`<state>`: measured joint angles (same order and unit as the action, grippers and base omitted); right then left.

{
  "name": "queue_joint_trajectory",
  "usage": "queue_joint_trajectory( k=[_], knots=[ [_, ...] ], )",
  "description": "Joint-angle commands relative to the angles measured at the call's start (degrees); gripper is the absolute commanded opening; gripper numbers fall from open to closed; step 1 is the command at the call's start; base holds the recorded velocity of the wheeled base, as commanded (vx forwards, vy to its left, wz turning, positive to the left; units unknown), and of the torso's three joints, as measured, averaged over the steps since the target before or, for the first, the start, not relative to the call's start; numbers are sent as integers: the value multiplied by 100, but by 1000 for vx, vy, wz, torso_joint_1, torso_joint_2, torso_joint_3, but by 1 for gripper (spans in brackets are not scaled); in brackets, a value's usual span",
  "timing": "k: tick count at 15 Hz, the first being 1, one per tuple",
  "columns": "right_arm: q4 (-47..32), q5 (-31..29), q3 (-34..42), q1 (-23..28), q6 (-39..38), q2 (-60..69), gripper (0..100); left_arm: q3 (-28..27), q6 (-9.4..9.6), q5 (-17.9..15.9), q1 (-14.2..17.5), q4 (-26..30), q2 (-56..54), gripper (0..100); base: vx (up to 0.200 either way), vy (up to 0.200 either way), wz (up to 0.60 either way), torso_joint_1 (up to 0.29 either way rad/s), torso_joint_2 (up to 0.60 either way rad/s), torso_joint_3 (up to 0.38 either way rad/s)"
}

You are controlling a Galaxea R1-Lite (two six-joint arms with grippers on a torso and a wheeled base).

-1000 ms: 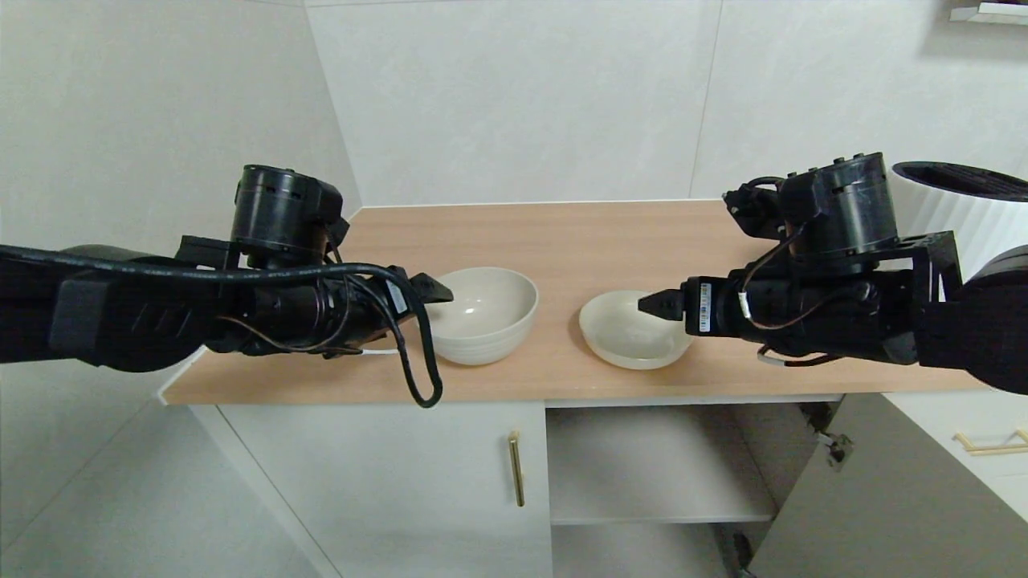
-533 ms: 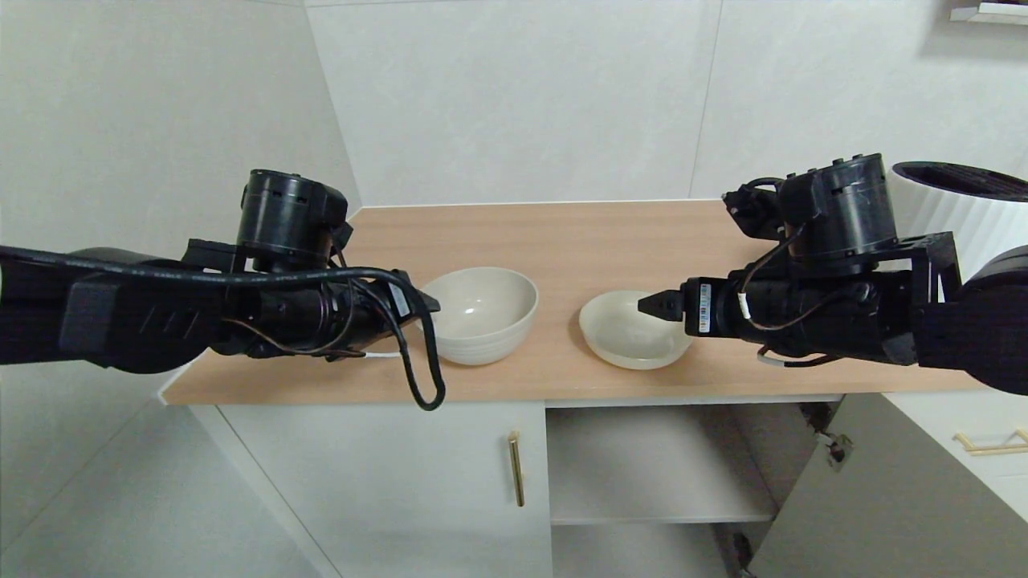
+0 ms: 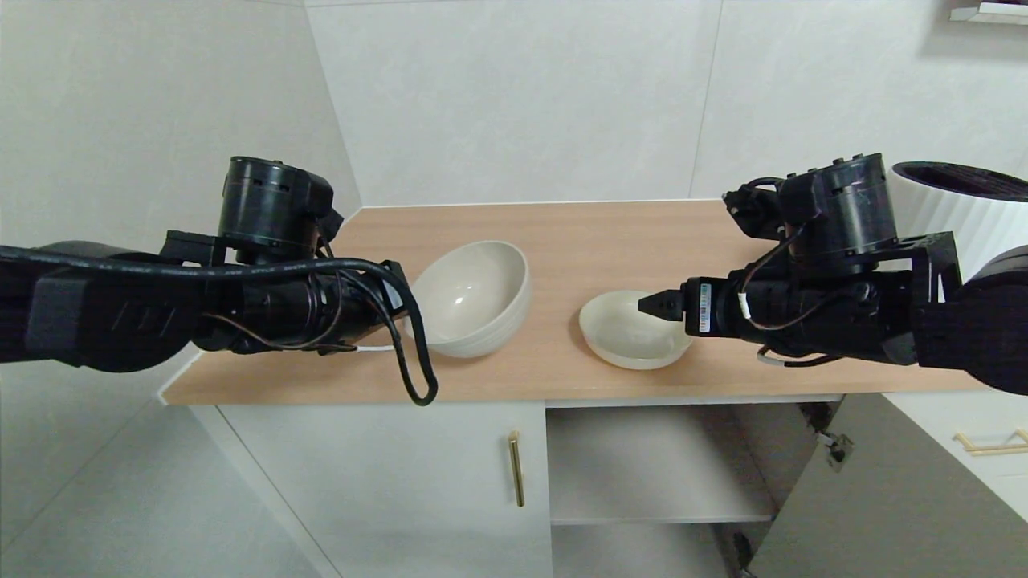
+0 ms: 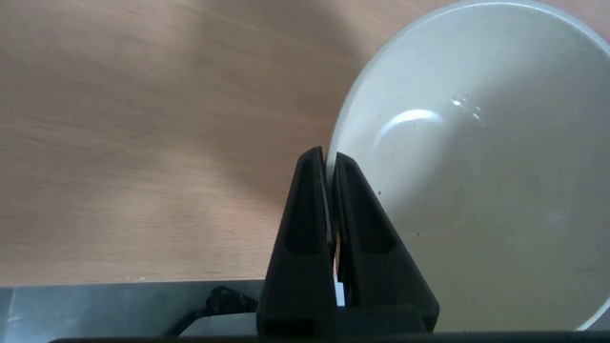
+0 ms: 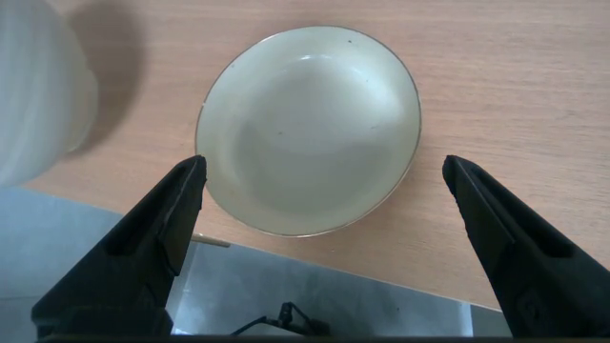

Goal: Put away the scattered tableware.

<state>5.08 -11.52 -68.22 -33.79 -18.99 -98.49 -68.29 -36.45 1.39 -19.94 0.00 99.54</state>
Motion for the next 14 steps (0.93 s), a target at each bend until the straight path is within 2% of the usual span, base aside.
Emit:
queue_joint_trajectory(
  k=[1,3,7,14],
  knots=[
    [1,1,-7,-5,1,-4,100,9,-2,2,8,0,-101,0,0,0,0,0,0,0],
    [-7,-96,-16,-5,1,-100,100,9,-2,2,8,0,-101,0,0,0,0,0,0,0],
    [1,-931,-253,-5,10,-681,100,9,-2,2,8,0,-110,0,0,0,0,0,0,0],
    [-16,-993,-491,206,-61,-1032,100,26,-2,2,8,0,-154,0,0,0,0,0,0,0]
  ],
)
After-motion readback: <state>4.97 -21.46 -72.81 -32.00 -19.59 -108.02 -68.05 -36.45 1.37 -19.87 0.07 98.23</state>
